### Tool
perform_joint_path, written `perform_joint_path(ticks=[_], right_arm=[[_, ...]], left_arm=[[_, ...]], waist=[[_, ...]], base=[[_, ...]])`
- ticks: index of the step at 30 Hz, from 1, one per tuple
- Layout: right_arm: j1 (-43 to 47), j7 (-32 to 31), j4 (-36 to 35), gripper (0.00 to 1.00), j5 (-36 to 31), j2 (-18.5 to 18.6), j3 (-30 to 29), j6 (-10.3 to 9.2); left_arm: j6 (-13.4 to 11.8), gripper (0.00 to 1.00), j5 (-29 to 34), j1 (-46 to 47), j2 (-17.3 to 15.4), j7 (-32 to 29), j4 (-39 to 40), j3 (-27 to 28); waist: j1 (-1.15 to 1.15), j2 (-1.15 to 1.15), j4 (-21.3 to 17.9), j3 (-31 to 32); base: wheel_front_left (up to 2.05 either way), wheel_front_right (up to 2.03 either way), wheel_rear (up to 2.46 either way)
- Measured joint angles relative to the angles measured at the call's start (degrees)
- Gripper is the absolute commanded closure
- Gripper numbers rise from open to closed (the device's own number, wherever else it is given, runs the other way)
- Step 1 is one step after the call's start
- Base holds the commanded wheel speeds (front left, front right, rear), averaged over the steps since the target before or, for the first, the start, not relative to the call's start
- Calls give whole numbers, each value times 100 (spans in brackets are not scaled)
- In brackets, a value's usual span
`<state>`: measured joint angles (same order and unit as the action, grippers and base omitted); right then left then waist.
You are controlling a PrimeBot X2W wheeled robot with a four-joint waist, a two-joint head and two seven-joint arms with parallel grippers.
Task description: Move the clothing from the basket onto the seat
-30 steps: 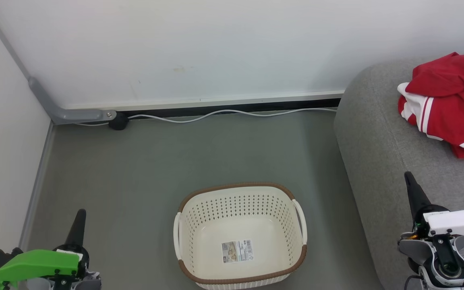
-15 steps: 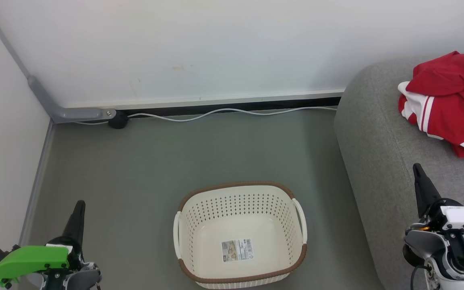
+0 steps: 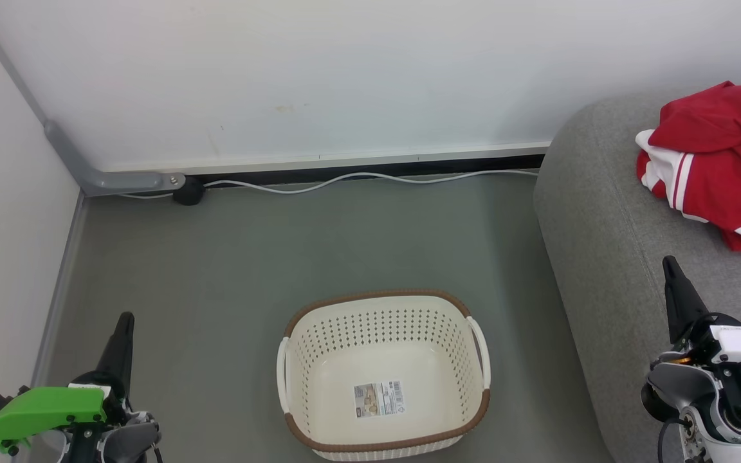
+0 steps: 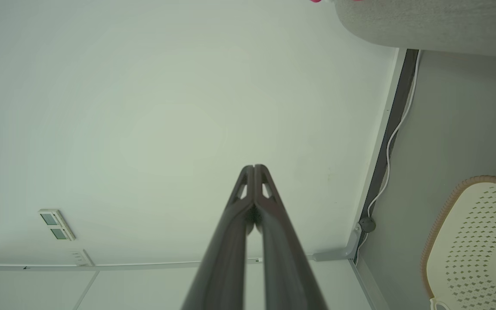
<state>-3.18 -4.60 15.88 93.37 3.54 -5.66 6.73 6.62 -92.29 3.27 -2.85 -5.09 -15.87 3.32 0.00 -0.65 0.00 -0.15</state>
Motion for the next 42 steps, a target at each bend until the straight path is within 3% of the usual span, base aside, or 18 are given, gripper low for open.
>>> perform_joint_path(ticks=[42], right_arm=[[-12, -1, 30, 100, 0, -2, -19, 8]], left_arm=[[43, 100, 1, 25, 5, -41, -25, 10]], waist=[[0, 0, 0, 2]], base=[[0, 0, 0]])
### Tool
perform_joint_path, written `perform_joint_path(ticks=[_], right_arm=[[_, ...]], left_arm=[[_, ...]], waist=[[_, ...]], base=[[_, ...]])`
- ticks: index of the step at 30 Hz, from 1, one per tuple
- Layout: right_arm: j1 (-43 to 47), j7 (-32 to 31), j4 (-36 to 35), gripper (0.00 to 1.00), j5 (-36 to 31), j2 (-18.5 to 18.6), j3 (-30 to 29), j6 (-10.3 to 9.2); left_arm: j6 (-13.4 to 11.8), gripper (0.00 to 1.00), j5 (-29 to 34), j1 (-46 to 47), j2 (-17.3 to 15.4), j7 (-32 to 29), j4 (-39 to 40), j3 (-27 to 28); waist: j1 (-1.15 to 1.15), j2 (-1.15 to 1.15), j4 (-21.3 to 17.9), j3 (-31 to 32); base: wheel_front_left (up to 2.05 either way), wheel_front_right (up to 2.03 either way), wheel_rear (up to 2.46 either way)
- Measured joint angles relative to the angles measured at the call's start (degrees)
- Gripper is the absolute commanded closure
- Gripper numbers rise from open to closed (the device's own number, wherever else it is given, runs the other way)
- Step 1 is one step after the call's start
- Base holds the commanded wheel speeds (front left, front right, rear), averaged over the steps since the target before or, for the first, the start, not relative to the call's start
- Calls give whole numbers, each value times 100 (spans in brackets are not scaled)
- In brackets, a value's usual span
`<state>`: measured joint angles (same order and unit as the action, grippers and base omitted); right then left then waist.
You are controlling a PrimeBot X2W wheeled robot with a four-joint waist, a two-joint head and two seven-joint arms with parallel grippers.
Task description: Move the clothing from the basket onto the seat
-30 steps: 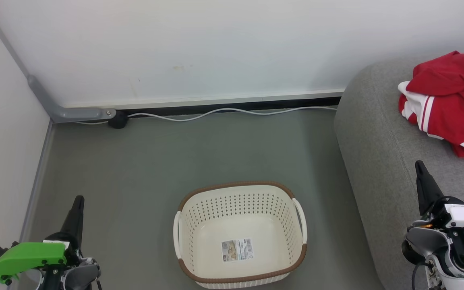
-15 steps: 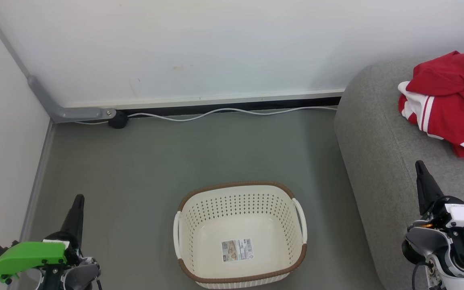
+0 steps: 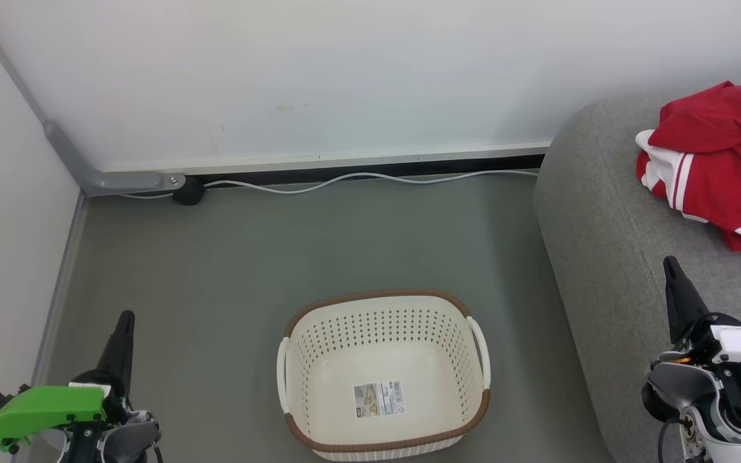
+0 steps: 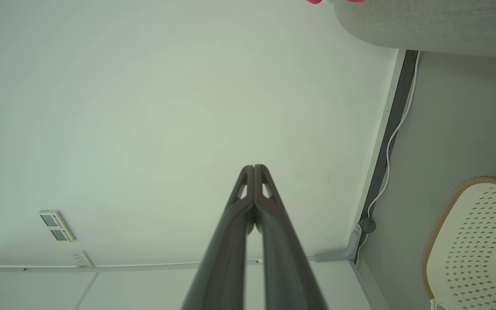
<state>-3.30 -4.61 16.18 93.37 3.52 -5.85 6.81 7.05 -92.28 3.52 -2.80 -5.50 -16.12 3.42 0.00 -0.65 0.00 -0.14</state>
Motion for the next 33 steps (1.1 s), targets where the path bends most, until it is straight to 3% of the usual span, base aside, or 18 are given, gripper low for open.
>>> perform_joint_path(ticks=[33], right_arm=[[-2, -5, -2, 100, 0, -2, -12, 0]], left_arm=[[1, 100, 0, 1, 2, 0, -3, 9]], waist=[[0, 0, 0, -1]], base=[[0, 0, 0]])
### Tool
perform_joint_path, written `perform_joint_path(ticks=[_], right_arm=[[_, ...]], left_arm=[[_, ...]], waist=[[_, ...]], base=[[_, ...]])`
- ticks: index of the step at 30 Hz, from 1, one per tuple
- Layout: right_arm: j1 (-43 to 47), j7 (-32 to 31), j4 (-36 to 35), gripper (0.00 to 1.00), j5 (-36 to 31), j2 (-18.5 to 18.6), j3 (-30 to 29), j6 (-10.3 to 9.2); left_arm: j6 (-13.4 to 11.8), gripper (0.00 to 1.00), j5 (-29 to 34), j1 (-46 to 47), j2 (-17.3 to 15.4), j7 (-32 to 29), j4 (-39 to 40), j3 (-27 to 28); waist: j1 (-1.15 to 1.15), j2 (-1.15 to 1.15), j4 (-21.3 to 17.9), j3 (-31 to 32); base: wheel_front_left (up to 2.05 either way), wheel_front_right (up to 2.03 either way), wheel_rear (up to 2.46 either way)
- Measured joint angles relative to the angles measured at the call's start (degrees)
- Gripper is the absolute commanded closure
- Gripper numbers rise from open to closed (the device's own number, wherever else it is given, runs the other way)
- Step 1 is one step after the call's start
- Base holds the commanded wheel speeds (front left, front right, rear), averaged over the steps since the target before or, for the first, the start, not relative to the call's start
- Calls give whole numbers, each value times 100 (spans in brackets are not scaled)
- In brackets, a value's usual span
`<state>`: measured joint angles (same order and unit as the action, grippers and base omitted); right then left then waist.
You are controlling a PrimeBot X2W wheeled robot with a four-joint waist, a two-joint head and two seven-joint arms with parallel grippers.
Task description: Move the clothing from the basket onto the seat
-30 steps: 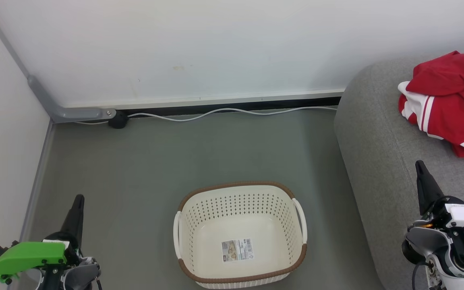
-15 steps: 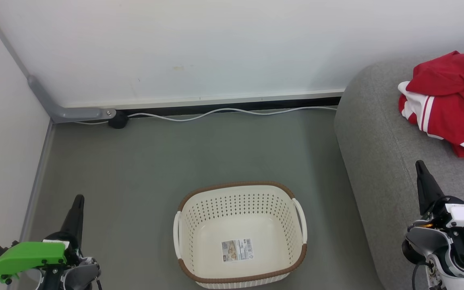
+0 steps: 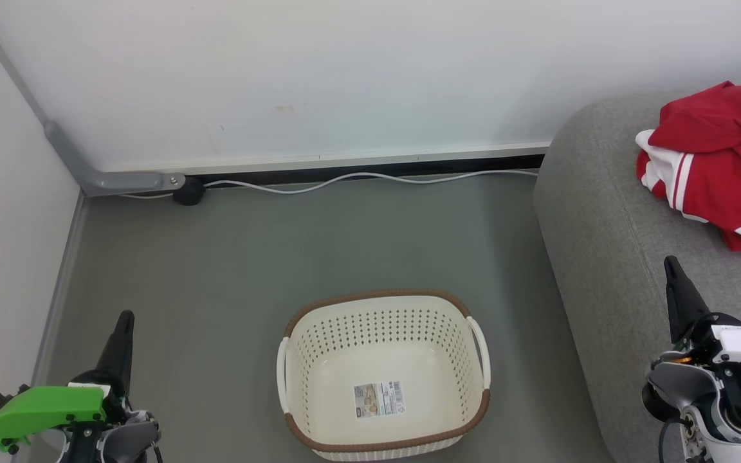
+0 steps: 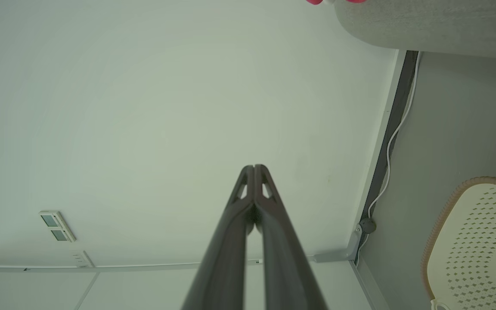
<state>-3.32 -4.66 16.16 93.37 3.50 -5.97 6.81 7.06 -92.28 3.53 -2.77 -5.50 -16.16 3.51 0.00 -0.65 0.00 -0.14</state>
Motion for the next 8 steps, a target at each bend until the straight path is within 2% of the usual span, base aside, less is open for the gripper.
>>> perform_joint_path(ticks=[8], right_arm=[[-1, 0, -1, 100, 0, -1, -4, 1]], left_arm=[[0, 100, 0, 0, 0, 0, 1, 3]], waist=[[0, 0, 0, 0]], base=[[0, 0, 0]])
